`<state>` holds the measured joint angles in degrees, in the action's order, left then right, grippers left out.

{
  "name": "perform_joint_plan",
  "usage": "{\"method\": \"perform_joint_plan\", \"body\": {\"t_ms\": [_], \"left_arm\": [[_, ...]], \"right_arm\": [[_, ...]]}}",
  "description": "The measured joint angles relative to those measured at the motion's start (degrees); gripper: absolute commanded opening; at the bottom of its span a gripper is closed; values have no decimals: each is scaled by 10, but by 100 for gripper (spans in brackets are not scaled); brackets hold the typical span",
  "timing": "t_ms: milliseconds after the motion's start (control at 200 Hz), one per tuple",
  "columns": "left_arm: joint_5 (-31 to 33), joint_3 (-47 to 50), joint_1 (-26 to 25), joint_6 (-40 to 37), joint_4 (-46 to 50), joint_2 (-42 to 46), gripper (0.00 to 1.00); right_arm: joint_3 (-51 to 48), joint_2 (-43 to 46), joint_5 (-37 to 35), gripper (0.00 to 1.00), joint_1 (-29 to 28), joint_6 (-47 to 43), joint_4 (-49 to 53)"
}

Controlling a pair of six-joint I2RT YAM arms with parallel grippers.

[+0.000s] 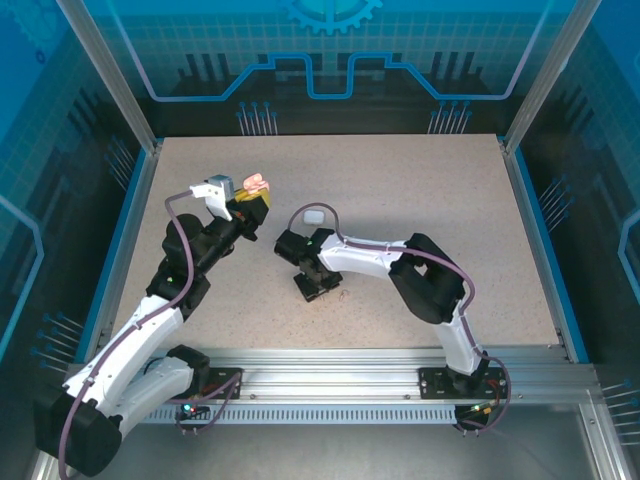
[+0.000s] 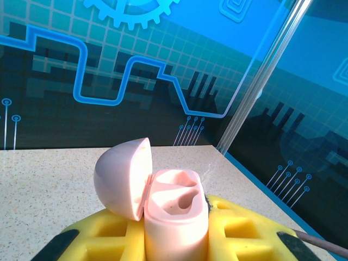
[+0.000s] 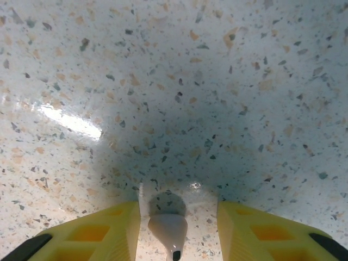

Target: Insert wireless bluetooth earbuds into charging case

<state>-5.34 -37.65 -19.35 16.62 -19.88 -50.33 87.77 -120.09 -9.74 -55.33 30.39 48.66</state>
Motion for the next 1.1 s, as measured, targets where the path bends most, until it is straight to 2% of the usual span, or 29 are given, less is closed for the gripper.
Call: {"method": "perform_joint_plan", "body": {"t_ms": [1101], "left_arm": [[0,0,-12,0,0,-14,0]], "right_arm": [[-8,3,-18,36,-13,31,-5]]}}
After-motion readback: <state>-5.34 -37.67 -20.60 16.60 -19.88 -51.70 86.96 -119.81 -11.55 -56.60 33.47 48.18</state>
